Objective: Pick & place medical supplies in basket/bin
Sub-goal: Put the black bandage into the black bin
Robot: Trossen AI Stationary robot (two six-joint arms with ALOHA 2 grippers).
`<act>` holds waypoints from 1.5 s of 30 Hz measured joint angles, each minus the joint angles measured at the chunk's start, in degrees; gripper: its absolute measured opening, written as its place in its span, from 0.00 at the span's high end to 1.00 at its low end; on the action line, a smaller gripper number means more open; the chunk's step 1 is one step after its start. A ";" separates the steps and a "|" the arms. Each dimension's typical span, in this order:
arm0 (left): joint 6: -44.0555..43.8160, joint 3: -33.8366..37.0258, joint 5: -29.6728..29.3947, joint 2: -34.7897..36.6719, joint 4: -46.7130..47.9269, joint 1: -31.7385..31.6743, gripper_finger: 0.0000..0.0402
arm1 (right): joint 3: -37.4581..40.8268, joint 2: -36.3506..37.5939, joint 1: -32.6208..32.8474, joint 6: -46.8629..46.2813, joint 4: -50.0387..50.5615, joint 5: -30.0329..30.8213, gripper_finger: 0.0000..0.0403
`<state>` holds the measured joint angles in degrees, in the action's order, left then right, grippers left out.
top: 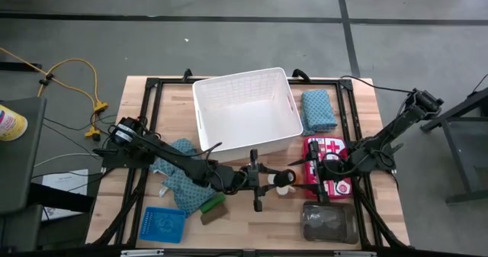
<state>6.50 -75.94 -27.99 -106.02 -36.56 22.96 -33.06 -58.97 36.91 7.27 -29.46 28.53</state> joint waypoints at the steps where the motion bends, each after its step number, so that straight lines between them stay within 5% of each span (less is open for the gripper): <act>1: 0.01 0.00 0.00 0.00 -0.02 -0.12 0.69 | 0.00 -0.43 -0.61 -0.02 -0.76 -0.82 0.34; 10: 1.31 0.00 0.09 0.00 -0.85 -0.46 0.69 | 0.02 -5.24 -4.48 0.12 -6.34 -4.96 0.34; 30: 2.12 0.00 0.09 0.00 -0.76 0.09 0.69 | 0.01 -4.90 -1.92 3.23 -10.25 -4.96 0.34; 45: 2.14 0.00 0.02 0.00 -0.79 0.09 0.69 | 0.02 -4.91 -1.92 3.26 -10.25 -4.94 0.62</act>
<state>8.64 -75.94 -27.97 -106.02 -37.34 23.05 -33.04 -63.88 34.98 10.53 -39.71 23.59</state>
